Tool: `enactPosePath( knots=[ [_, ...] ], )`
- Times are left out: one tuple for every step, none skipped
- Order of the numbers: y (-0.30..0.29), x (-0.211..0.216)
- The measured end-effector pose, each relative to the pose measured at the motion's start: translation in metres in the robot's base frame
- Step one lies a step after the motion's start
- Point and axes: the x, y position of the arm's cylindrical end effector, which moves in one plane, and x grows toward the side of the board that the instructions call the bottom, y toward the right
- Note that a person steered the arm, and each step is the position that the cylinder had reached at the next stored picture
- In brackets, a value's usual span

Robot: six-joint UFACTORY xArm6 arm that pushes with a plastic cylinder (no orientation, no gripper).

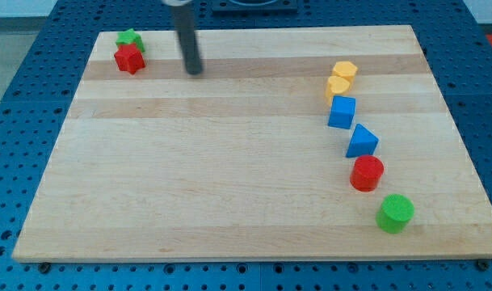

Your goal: Push the yellow hexagon towards center

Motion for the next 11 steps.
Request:
enactPosePath(
  knots=[
    [0.089,-0.004],
    [0.172,-0.004],
    [0.24,-0.004],
    [0.247,-0.004],
    [0.248,0.015],
    [0.248,0.016],
    [0.234,0.03],
    [0.232,0.03],
    [0.192,0.031],
    [0.144,0.035],
    [0.102,0.047]
  ],
)
